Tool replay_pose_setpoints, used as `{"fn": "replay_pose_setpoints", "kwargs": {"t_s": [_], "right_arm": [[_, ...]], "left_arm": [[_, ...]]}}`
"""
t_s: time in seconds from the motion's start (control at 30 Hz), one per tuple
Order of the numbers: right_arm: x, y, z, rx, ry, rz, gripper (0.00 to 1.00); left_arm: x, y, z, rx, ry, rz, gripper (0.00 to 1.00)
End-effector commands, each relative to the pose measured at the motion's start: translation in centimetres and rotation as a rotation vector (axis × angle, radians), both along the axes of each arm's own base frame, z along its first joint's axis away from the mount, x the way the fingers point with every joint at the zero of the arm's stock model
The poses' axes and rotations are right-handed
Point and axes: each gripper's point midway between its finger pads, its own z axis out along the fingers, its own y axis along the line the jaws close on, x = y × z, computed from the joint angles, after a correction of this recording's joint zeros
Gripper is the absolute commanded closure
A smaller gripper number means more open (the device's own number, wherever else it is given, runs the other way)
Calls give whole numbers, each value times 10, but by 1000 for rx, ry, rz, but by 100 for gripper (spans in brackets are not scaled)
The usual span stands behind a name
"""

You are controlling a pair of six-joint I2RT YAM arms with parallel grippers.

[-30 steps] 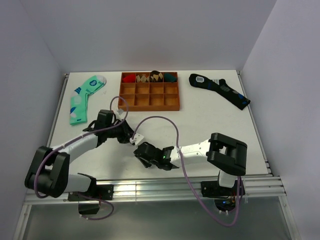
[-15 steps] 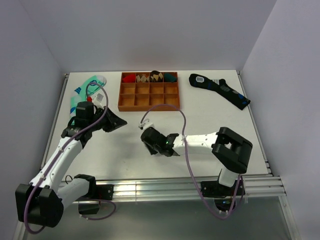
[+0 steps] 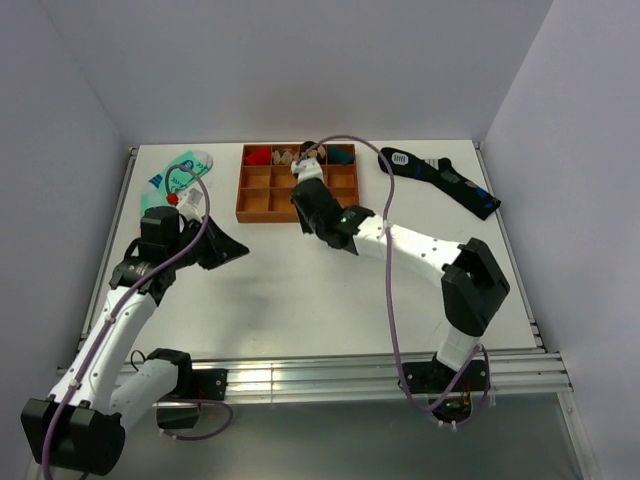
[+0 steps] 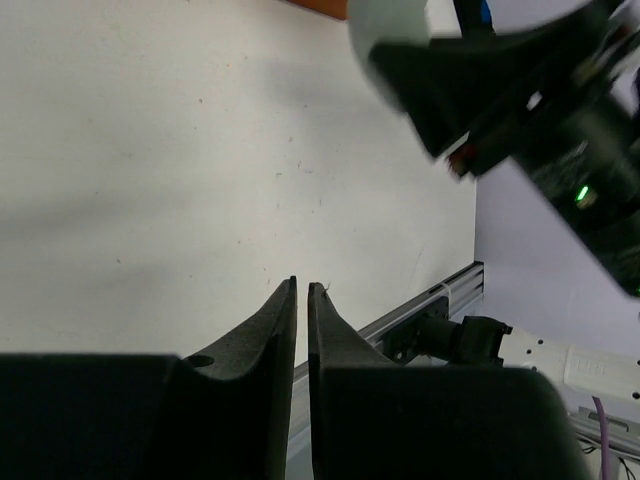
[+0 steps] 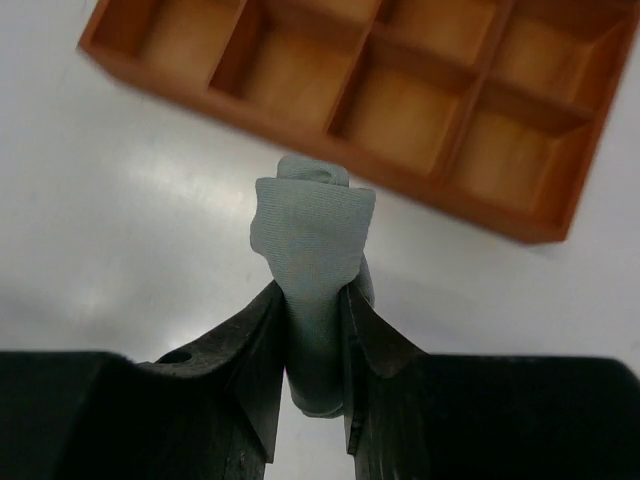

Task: Roll the socks
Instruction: Pick up the sock at the center of the board, then place the sock in the storage box.

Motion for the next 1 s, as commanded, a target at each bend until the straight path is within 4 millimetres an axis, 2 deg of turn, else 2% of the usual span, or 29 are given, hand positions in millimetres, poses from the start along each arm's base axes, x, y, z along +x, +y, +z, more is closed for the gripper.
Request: {"fn": "replay_pose_setpoints", "kwargs": {"t_s": [0.0,0.03,0.07,0.23,0.27,0.43,0.5,0.53,0.57,0.77,0.97], "right_arm": [[48,-25,16,-79,-79,-113,100],[61,-27,28,-74,-110,-140,100],[74,-36,29,-84,-118,-169,100],[126,-53,24,-160,-156,-241,100],[135,-65,24,-177,-155,-265,100],[166,-86,14,-233,-159,-315,100],[175,-92,4,-265,-151,-327,100],[180,-94,7,-289,-162,-323,100],[184,-97,-5,-326,-150,-319,100],[195,-102,-22,-354,-110,-298,100],[177,-109,-43,-360,-83,-267,100]], "left_arm": [[-2,3,19,24,-73,-16,85],[-3,4,18,29,-72,-15,85],[-3,5,20,31,-82,-16,85],[-7,5,14,36,-82,-25,85],[-8,4,16,27,-92,-29,85],[-8,5,10,45,-82,-36,86],[-7,5,9,55,-81,-41,86],[-6,6,11,63,-87,-45,86],[-6,6,11,67,-86,-46,86],[-2,6,12,80,-87,-55,86],[2,4,8,80,-82,-68,86]]}}
